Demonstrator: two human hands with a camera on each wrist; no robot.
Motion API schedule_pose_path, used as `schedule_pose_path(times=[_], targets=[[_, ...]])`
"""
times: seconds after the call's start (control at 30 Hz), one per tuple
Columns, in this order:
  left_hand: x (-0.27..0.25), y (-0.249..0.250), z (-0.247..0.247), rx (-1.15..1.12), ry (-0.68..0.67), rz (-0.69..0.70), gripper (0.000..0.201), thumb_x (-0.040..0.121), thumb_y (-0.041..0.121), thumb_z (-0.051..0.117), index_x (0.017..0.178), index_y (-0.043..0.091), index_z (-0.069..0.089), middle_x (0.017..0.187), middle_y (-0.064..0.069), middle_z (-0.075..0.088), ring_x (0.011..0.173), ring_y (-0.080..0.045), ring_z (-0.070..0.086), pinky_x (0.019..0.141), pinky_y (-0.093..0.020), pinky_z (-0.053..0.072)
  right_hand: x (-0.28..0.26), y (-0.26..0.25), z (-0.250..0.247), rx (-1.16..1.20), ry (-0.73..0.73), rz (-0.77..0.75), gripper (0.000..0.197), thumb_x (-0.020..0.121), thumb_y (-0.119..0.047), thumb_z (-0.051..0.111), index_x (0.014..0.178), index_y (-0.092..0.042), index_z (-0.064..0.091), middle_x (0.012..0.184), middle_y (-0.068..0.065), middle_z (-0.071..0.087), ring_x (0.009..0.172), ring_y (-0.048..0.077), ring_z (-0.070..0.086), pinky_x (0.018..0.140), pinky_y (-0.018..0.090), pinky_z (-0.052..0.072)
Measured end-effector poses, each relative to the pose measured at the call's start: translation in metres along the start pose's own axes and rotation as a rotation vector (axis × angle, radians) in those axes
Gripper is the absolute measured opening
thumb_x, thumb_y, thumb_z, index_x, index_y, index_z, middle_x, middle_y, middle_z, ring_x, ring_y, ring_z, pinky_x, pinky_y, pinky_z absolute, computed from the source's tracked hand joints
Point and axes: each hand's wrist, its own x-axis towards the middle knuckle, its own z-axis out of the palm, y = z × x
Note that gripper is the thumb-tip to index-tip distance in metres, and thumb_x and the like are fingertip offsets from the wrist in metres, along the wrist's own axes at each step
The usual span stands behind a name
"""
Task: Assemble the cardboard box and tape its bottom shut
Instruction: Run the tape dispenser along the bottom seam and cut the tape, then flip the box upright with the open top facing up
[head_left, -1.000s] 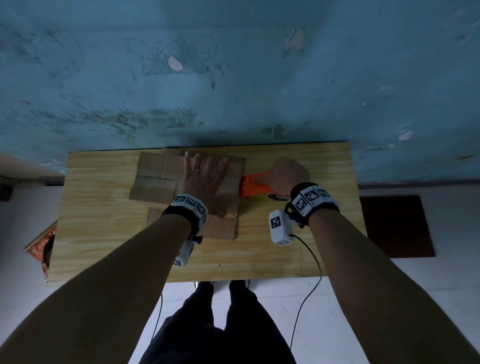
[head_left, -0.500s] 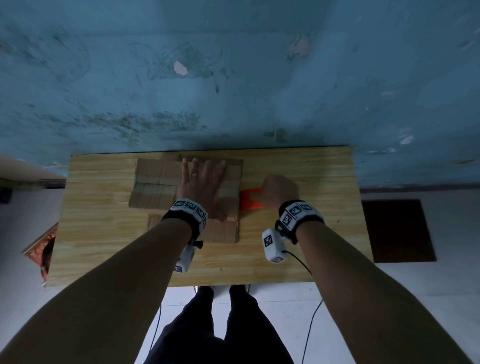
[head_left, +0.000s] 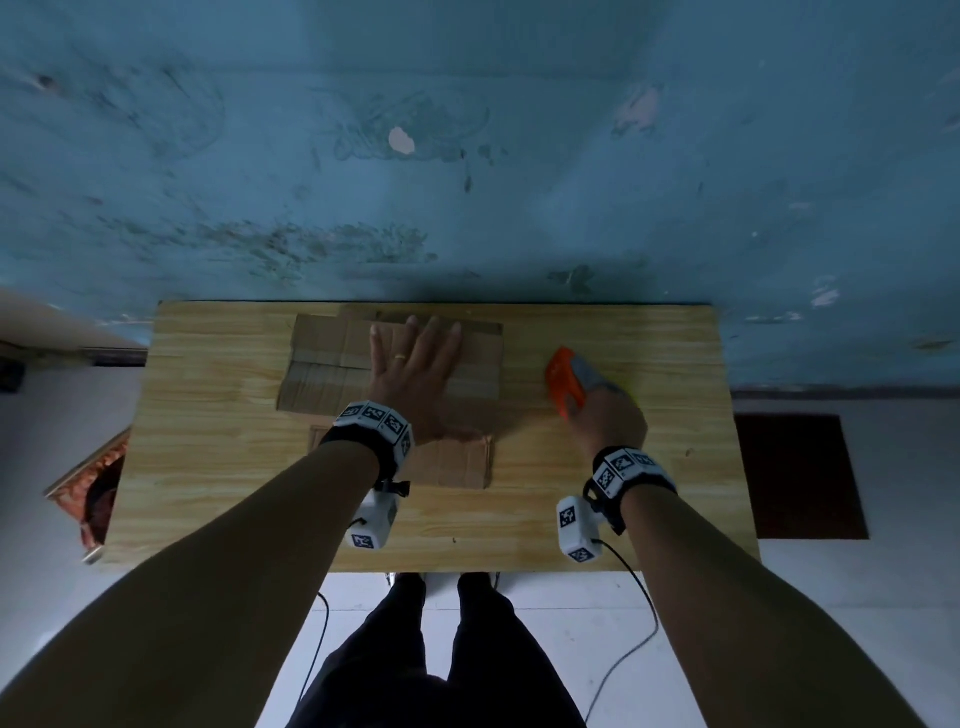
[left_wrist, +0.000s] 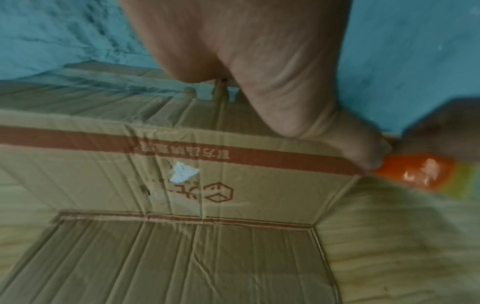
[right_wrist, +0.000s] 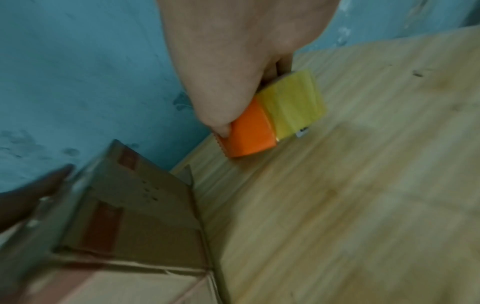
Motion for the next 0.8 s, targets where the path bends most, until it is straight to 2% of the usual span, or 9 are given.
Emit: schedule_pose_path(times=[0.07,0.13,0.2,0.3,0.47,0.53,0.63,0.7,0.8], targets=[[-0.007,-0.011,0.000,-0.044,0.034,-0.019,0.153,0.048,0.111,0.031,0.163,0.022,-0.016,0.172,-0.008,-0.015,0.159,-0.032,-0.010,0.118,-0.072,-0.004,-0.007,0.000,0.003,-0.025,-0.095,0.051,0.047,0.103,-0.055,0.059,0.099,-0.012,0.077,0.074,0.001,0.069,0.066,0.025,0.068,0.059,0.032,0.053],[-0.017,-0.025,0.002,-0.079,0.075,-0.051,0.148,0.055,0.109,0.033,0.163,0.021,-0.016,0.171,-0.005,-0.022,0.158,-0.027,-0.017,0.120,-0.069,-0.005,-0.009,-0.003,0.008,-0.014,-0.118,0.095,0.045,0.101,-0.052,0.064,0.084,-0.011,0.072,0.066,0.001,0.062,0.063,0.025,0.066,0.060,0.033,0.053],[-0.026,-0.043,0.006,-0.132,0.134,-0.105,0.137,0.066,0.104,0.032,0.164,0.019,-0.014,0.171,-0.004,-0.021,0.158,-0.026,-0.017,0.122,-0.066,-0.008,-0.013,-0.014,0.005,0.012,-0.080,0.159,0.047,0.100,-0.054,0.062,0.094,-0.009,0.074,0.079,0.005,0.070,0.078,0.028,0.071,0.071,0.037,0.052],[-0.038,-0.074,0.008,-0.279,0.280,-0.337,0.117,0.083,0.093,0.027,0.164,0.016,-0.007,0.172,-0.005,-0.013,0.159,-0.026,-0.011,0.120,-0.057,-0.017,-0.018,-0.040,-0.001,0.077,0.054,0.223,0.069,0.098,-0.059,0.058,0.138,-0.002,0.058,0.133,0.022,0.062,0.125,0.040,0.059,0.101,0.050,0.048],[-0.049,-0.122,0.004,-0.638,0.240,-0.839,0.104,0.091,0.076,0.042,0.164,0.013,0.003,0.171,-0.016,0.013,0.156,-0.038,0.016,0.124,-0.060,0.013,-0.013,-0.086,-0.019,0.229,-0.010,-0.022,0.044,0.110,-0.020,0.045,0.149,-0.001,0.050,0.144,0.026,0.060,0.129,0.043,0.060,0.106,0.051,0.050],[-0.049,-0.139,0.005,-0.872,0.159,-0.873,0.094,0.093,0.073,0.041,0.164,0.017,0.014,0.163,-0.019,0.035,0.146,-0.043,0.038,0.116,-0.058,0.031,-0.012,-0.105,-0.024,0.384,-0.092,-0.047,0.043,0.114,-0.010,0.033,0.155,-0.002,0.046,0.147,0.025,0.059,0.132,0.040,0.060,0.107,0.044,0.048],[-0.055,-0.147,0.000,-1.012,0.074,-0.809,0.077,0.096,0.065,0.049,0.157,0.020,0.036,0.150,-0.017,0.052,0.130,-0.042,0.054,0.102,-0.049,0.048,-0.023,-0.129,-0.035,0.518,-0.189,-0.053,0.047,0.119,-0.022,0.026,0.158,-0.005,0.045,0.151,0.025,0.056,0.134,0.038,0.058,0.102,0.041,0.046],[-0.061,-0.149,-0.006,-1.012,0.061,-0.760,0.078,0.091,0.066,0.054,0.153,0.020,0.044,0.142,-0.015,0.057,0.121,-0.039,0.058,0.092,-0.044,0.050,-0.034,-0.137,-0.042,0.602,-0.207,-0.023,0.054,0.118,-0.038,0.026,0.149,-0.004,0.054,0.144,0.025,0.061,0.129,0.039,0.060,0.095,0.039,0.044],[-0.073,-0.150,-0.016,-1.081,0.076,-0.728,0.088,0.082,0.078,0.036,0.145,0.019,0.052,0.143,-0.018,0.056,0.121,-0.041,0.056,0.091,-0.043,0.044,-0.044,-0.141,-0.051,0.733,-0.185,0.044,0.060,0.117,-0.044,0.028,0.150,-0.002,0.055,0.152,0.026,0.056,0.139,0.039,0.055,0.108,0.040,0.042]])
